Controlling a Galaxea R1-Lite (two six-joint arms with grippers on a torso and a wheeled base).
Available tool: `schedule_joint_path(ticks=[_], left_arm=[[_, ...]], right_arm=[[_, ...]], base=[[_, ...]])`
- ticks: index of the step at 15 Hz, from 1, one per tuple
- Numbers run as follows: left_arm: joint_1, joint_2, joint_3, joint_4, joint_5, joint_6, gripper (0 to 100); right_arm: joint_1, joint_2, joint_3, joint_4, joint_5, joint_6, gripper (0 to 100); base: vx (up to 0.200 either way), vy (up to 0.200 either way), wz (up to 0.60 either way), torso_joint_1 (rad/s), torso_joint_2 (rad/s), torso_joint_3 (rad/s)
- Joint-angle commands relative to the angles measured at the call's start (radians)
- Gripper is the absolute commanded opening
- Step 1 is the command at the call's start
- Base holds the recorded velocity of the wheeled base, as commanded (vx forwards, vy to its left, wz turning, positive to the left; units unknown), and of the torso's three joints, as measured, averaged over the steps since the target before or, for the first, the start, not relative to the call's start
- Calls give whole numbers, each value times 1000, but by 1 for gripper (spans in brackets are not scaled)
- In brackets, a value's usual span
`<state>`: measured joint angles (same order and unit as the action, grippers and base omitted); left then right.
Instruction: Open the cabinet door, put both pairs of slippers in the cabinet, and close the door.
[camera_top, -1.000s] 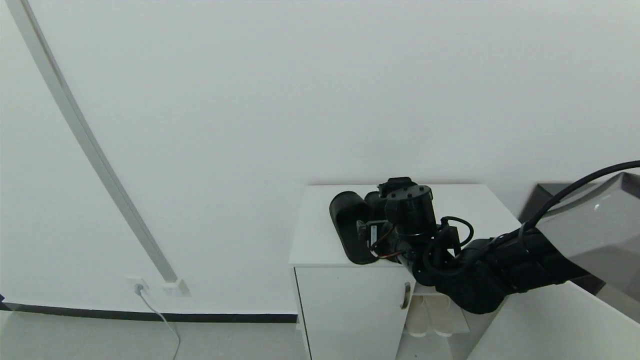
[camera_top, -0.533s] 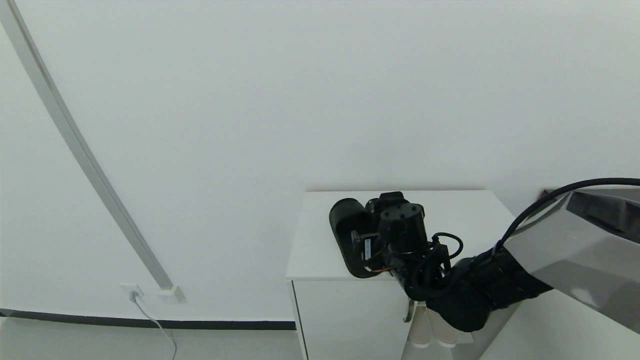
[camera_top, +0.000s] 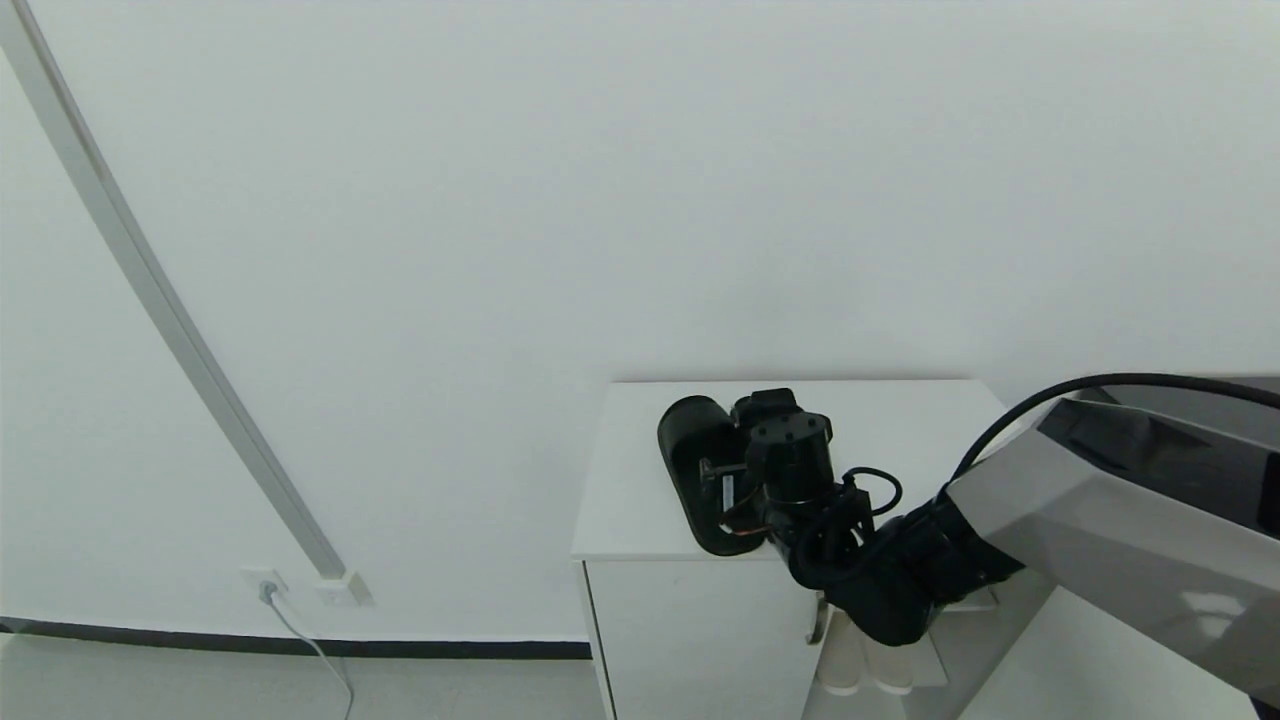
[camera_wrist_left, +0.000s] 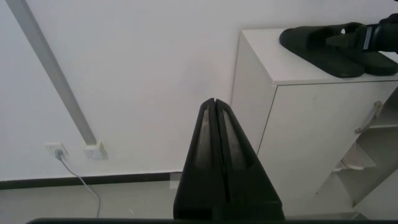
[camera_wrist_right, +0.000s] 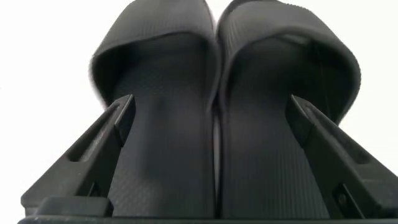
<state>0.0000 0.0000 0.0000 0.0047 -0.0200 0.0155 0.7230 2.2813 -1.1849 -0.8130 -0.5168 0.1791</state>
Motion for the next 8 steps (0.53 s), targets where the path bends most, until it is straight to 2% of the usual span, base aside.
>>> schedule_joint_path(ticks=[1,8], left_arm=[[0,0,0,0,0,0,0],[0,0,0,0,0,0,0]], right_arm=[[-22,44,-45,2,11,-3,100],[-66,149,-211,23,24,-17,100]], base=[[0,0,0,0,0,0],[0,0,0,0,0,0]])
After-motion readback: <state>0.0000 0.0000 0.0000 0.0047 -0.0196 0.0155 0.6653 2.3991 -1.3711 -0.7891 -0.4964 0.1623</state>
